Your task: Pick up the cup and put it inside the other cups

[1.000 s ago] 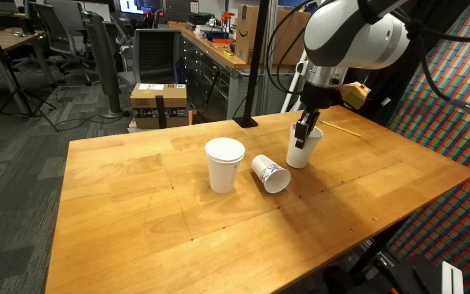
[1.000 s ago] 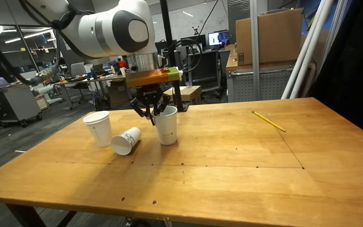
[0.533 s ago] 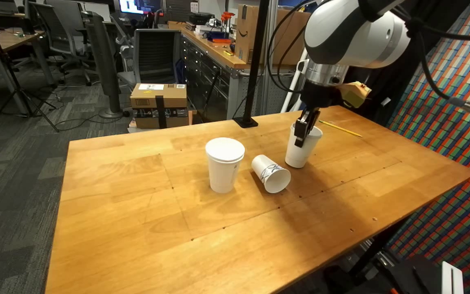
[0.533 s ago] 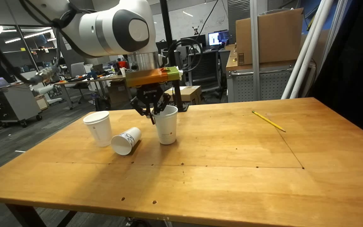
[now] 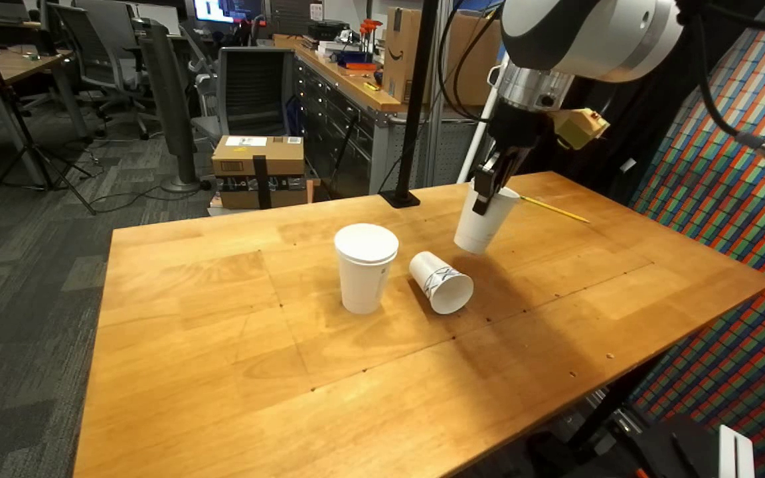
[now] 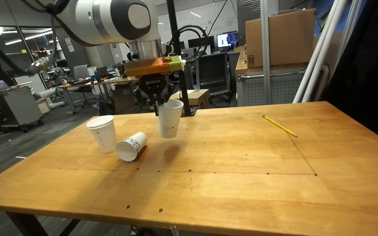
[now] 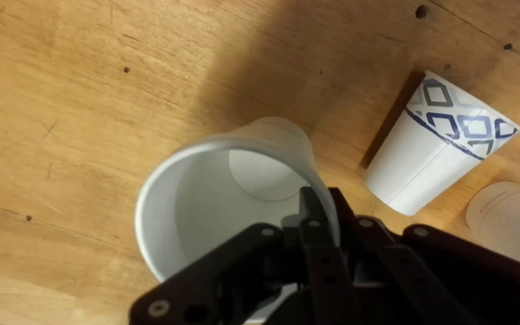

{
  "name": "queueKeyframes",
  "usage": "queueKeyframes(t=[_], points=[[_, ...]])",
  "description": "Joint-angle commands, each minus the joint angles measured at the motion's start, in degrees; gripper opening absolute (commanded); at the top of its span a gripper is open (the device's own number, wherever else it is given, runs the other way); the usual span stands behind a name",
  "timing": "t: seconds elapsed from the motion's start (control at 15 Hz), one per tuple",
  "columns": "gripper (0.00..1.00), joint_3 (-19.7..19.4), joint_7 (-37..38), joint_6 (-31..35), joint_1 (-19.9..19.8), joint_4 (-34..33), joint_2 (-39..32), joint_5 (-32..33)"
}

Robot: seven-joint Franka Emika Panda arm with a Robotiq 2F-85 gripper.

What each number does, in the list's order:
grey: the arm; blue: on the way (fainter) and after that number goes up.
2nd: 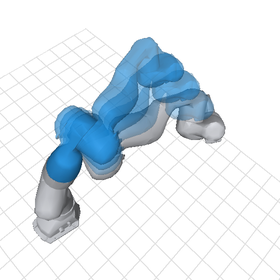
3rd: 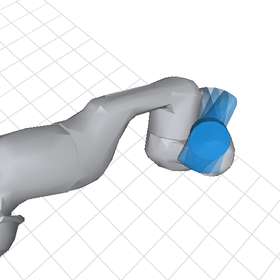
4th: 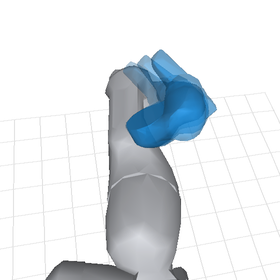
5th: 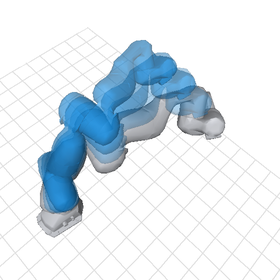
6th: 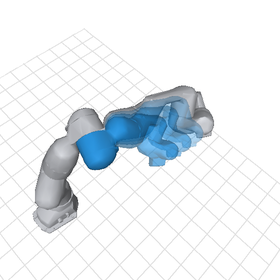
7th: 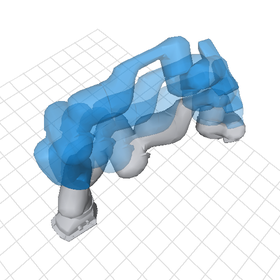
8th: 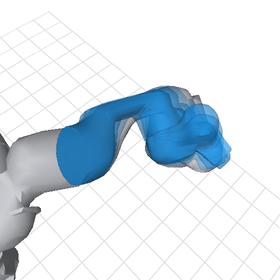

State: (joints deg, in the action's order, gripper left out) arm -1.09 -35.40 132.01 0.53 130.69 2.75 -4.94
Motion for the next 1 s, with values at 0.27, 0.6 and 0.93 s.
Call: queueKeyframes(t=[0.27,0.6,0.93], points=[[0.0,2.2,6.5,-2.6,2.4,-2.8,4.7,0.4],[0.0,4.8,12.6,-4.8,4.6,-6.8,5.6,4.5],[0.0,7.9,20.2,-7.9,6.2,-11.7,4.9,10.0]])
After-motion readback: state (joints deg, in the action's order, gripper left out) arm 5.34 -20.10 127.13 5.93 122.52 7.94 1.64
